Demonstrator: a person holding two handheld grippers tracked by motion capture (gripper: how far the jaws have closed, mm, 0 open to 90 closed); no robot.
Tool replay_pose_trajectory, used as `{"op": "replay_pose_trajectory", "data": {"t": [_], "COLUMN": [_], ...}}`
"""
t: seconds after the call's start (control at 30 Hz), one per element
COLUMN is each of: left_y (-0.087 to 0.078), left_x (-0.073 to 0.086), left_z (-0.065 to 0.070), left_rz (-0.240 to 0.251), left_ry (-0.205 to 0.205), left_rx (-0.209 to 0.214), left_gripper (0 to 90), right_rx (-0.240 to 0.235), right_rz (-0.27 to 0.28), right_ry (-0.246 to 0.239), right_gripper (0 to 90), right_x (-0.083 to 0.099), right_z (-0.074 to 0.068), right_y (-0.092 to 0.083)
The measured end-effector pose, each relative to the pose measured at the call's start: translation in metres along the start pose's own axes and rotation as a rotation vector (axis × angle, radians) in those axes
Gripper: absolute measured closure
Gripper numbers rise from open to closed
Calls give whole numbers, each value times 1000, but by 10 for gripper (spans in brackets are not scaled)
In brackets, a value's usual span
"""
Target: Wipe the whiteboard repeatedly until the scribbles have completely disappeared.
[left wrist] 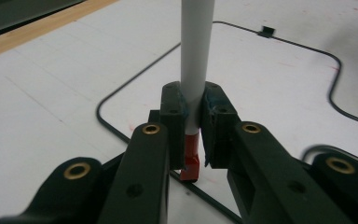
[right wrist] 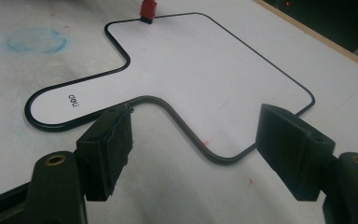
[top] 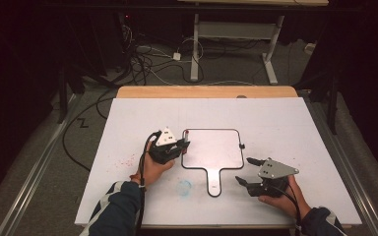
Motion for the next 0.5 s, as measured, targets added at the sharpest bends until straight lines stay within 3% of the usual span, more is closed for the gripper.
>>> {"op": "replay_pose_trajectory", "data": {"t": [0.17, 0.33, 0.5], "left_y": [15, 24, 28], "left_x": [-11, -20, -22], "left_z": [-11, -20, -34], "left_rz": [8, -12, -13], "left_ry": [-37, -23, -74], "left_rx": [-8, -64, -88], "left_gripper": [790, 790, 790], "right_rx": [0, -5, -6], "right_rz": [-5, -3, -3], "right_ry": [-1, 5, 1], "right_gripper": [279, 279, 279], "right_x": [1, 2, 2], "right_z": [1, 1, 2], "right_y": [0, 0, 1]}}
Point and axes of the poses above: each handheld gripper's, and its own axes: y roughly forward along the jaws, x roughly out of its underside, z roughly to its right, the point moved 4 cm from there along y, roughly forward along the jaws, and after that the axes turned 7 degrees about -z, right-handed, at the moved point
